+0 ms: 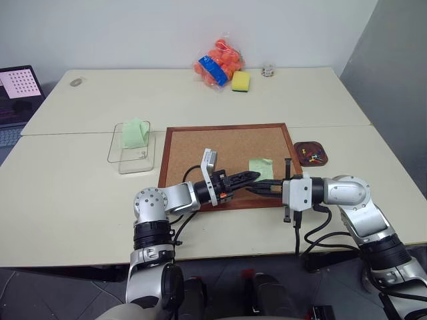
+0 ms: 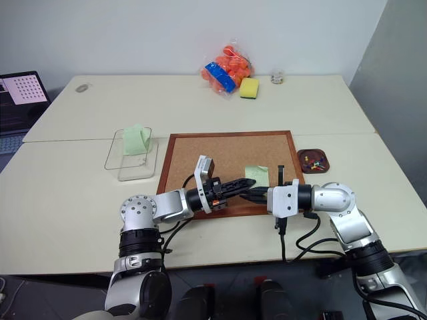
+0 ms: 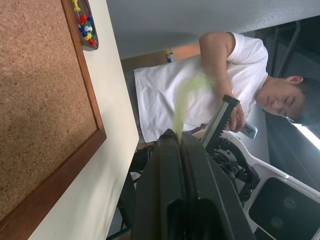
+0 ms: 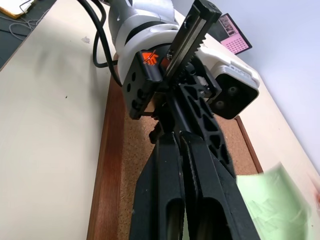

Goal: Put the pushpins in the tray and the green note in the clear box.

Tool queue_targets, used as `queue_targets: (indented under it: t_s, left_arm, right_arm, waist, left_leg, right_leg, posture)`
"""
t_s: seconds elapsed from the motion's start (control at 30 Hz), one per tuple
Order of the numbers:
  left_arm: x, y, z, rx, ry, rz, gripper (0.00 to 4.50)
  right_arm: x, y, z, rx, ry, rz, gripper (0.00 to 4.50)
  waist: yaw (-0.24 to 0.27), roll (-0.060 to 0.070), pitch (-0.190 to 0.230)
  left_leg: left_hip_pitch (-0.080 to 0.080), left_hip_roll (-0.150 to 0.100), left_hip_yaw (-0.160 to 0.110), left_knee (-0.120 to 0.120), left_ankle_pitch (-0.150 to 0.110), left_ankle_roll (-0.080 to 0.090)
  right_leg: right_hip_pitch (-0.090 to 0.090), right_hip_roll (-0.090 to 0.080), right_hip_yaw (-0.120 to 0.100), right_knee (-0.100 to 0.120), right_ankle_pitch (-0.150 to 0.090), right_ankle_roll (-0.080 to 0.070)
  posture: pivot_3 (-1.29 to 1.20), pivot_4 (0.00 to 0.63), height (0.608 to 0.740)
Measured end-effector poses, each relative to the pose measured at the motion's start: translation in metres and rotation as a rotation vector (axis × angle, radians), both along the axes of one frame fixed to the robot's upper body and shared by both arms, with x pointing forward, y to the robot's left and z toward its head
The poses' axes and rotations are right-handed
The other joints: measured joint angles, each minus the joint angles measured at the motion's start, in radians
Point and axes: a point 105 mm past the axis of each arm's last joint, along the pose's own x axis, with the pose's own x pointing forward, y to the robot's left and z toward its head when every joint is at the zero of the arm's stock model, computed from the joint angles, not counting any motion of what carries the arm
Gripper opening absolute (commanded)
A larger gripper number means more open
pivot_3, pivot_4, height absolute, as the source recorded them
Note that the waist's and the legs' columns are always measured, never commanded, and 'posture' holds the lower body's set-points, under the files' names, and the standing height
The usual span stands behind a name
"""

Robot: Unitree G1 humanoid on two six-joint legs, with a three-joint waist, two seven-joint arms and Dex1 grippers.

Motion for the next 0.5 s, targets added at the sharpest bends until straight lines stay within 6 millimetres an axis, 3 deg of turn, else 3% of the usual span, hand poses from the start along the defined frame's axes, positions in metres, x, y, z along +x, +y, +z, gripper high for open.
queue_targets:
  t_s: [0.3, 0.5]
  left_arm:
    - [0.002, 0.002, -0.003, 0.076, -0.046, 0.009, 0.04]
    - [0.008, 0.015, -0.008, 0.125, -0.092, 0.065, 0.04]
  right_arm:
    - [-0.002, 0.003, 0.006, 0.018, 0.009, 0.005, 0.00]
    - [-0.009, 0.007, 0.032, 0.107, 0.037, 0.003, 0.00]
  waist:
    - [0.000, 0.000, 0.000]
    - [0.001, 0.000, 0.000]
  left_leg:
    - [0.000, 0.000, 0.000, 0.000, 0.000, 0.000]
    - [0.000, 0.000, 0.000, 0.000, 0.000, 0.000]
  right_leg:
    - [0.000, 0.000, 0.000, 0.000, 0.000, 0.000]
    - [0.000, 0.000, 0.000, 0.000, 0.000, -0.001]
  posture:
    - [0.00, 0.150, 0.740]
    - [0.00, 0.150, 0.740]
